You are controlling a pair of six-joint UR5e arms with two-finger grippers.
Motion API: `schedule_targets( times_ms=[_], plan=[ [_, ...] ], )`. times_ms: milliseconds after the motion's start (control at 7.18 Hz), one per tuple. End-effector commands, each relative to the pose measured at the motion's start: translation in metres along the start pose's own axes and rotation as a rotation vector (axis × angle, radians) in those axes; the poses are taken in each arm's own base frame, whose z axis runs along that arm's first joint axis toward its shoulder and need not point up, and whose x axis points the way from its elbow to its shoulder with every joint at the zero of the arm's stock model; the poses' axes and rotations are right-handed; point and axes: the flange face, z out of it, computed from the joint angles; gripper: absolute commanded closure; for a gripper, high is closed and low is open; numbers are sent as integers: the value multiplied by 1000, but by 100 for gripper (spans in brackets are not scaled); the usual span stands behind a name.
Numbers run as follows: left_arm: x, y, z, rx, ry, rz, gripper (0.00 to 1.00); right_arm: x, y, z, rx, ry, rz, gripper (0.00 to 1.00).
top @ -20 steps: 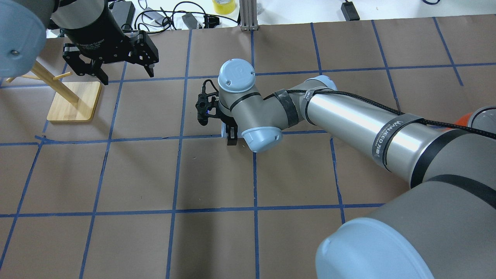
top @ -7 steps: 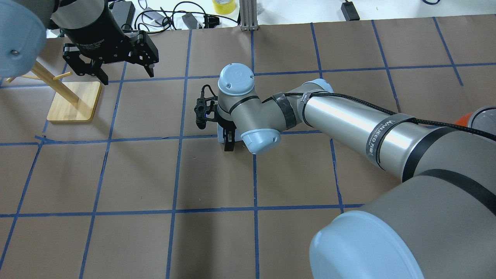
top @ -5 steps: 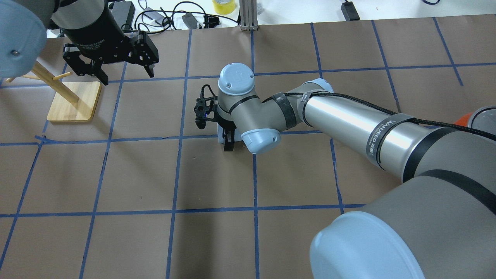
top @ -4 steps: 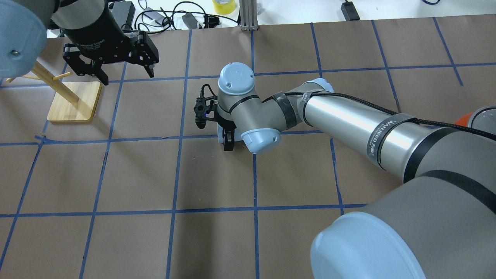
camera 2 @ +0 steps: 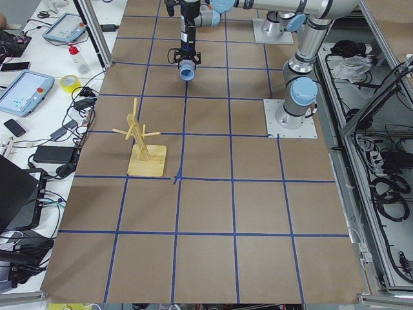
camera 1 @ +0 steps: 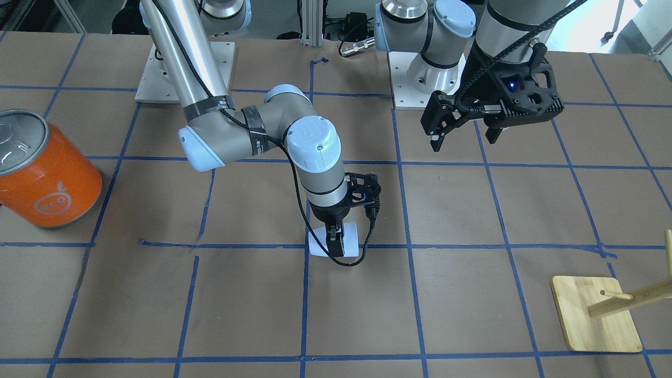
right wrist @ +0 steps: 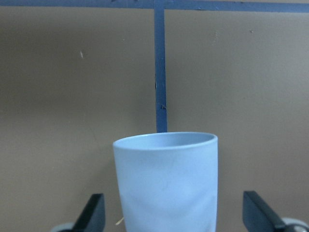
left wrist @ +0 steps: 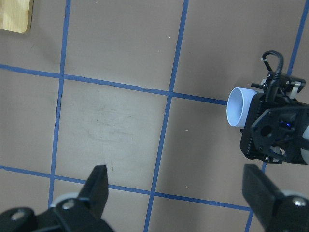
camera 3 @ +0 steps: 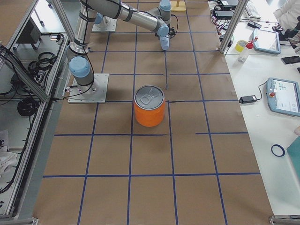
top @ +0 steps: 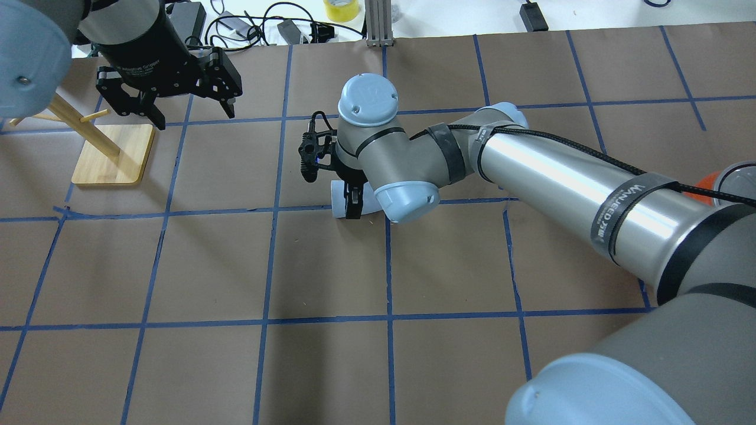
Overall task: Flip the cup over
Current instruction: 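Open and raise the right gripper away while the left gripper reaches toward the cup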
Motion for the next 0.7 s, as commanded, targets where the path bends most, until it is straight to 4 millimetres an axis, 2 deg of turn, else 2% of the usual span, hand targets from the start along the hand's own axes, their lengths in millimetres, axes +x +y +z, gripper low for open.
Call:
schedule_targets(
  times_ms=[0,139,278,418,557],
  plan=[
    [-2,-1,1,-3,8,-5,0,19,37,-32,-15,-19,70,0],
    [-5,-4,3,-8,15,-11,0,30,67,-59,-12,-38,130,0],
    [-10,-10,11,-33,25,17,0,29,91,-97,-10,-69,190,0],
    [-7,-16,21,-48,69,76,0,34,127,-132,-20,-80,267,0],
    [0,-19,41,-86,132,96,0,35,149,-165,-19,-65,328,0]
  ],
)
